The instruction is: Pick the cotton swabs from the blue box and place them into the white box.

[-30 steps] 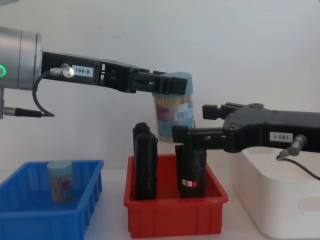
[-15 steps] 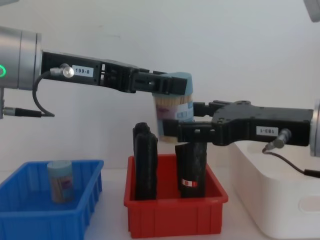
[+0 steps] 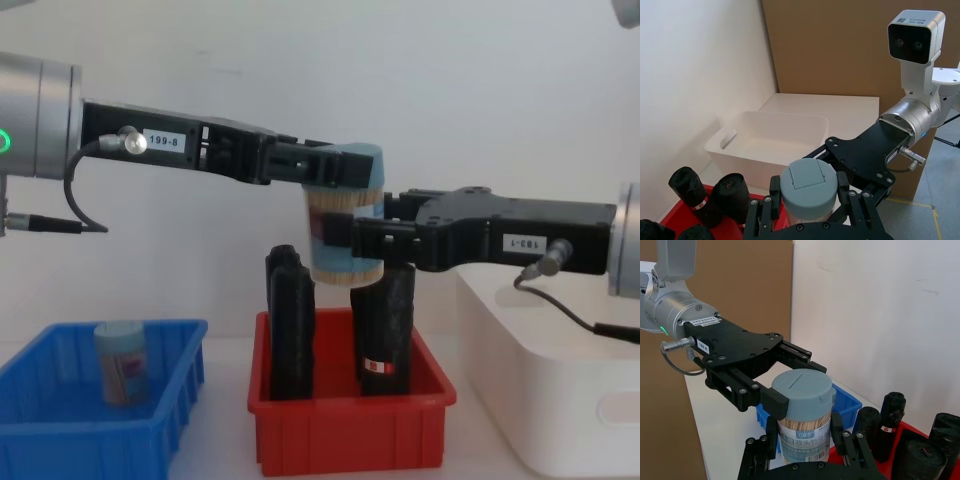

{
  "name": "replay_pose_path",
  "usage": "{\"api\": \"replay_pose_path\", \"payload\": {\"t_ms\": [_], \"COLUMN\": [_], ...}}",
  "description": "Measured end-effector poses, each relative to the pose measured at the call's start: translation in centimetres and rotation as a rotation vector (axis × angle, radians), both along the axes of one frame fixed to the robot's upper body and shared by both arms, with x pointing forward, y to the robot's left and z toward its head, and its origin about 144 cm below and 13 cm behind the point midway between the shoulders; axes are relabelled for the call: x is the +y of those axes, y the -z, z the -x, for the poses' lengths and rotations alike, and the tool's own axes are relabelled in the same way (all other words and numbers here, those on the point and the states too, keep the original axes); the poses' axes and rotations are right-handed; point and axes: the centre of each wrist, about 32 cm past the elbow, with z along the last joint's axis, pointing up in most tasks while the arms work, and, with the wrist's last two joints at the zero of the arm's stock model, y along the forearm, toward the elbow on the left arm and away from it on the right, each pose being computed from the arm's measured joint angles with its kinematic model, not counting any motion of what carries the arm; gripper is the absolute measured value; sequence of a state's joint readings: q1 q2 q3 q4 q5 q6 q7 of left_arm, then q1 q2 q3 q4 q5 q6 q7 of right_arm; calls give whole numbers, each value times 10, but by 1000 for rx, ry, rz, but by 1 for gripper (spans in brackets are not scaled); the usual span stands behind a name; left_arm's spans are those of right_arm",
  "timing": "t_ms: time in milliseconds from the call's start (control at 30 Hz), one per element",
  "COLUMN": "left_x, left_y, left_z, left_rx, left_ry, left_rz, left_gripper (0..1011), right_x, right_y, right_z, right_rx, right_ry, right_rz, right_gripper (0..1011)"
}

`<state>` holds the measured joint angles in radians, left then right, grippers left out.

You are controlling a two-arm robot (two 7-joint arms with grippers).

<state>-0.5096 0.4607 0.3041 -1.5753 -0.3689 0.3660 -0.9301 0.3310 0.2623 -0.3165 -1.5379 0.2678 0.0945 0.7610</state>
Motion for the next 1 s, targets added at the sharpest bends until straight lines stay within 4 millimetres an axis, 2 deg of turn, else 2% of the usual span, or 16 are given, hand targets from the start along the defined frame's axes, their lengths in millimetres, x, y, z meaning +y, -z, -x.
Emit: {"api": "replay_pose_path", "payload": {"t_ms": [100,200,233,500,1000], "left_x": [0,0,0,0,0], "left_y": [0,0,0,0,0], "left_z": [0,0,0,0,0], "left_rx": [0,1,1,1,1], "left_ry": [-1,0,1,1,1], "left_rz": [0,0,0,0,-1], "left_gripper": [669,716,781,996,1004], "right_x": [0,2,2,2,0], "right_y": [0,-1,-1,-2,-2], "right_z": [-1,-1,-2,-3,-3], "right_rx": [-1,-4,-4,-6,-6], "right_ry": [-2,-7,-8,-7,11], "right_rz": [0,-4,-4,-2,6], "right_gripper": [632,632,632,630,630]}}
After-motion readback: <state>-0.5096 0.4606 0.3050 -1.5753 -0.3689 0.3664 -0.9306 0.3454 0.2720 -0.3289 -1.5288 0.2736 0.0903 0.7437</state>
